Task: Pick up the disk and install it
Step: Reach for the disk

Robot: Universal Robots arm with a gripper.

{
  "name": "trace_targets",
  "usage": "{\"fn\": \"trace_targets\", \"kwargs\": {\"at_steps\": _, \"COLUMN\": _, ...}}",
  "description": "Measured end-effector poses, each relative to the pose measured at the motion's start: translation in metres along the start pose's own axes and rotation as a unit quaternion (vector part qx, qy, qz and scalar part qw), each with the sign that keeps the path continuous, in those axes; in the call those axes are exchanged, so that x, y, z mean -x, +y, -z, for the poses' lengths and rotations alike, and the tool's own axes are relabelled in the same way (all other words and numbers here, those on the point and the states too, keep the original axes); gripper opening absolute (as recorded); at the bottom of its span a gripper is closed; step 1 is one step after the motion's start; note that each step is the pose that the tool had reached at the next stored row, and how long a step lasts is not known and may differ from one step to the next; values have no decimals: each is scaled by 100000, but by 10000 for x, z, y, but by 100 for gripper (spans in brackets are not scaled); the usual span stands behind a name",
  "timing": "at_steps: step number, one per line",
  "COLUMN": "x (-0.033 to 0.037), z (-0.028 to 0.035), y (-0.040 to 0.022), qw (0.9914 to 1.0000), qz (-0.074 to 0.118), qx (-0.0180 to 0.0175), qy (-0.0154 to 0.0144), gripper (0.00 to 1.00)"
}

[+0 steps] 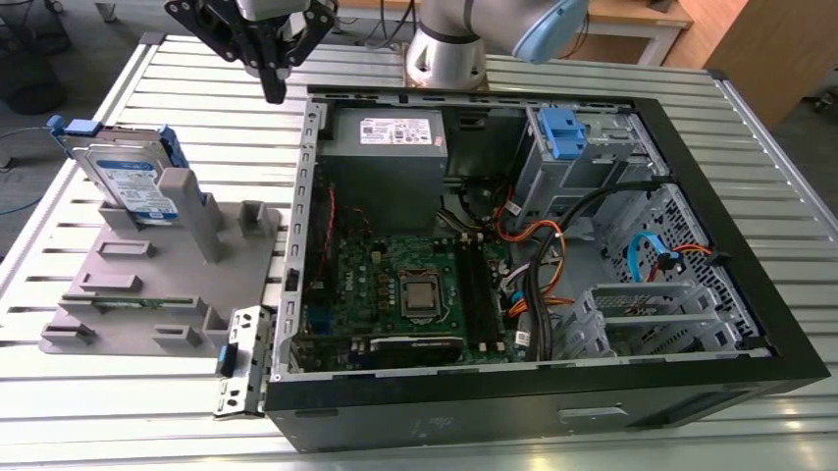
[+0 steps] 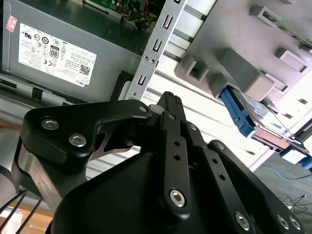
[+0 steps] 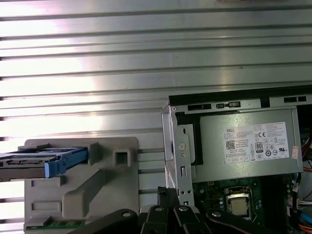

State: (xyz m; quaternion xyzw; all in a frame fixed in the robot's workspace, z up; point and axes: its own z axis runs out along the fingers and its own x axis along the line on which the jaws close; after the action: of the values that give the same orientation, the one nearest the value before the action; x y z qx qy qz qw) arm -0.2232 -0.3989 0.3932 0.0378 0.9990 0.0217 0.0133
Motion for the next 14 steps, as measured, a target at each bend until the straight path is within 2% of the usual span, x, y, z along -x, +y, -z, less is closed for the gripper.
{"fn": "trace_targets", "kwargs": {"at_steps": 14, "x": -32, "z": 1, "y": -2, "qw": 100000, "qz": -4, "qx": 1, "qy": -1, "gripper": 11}}
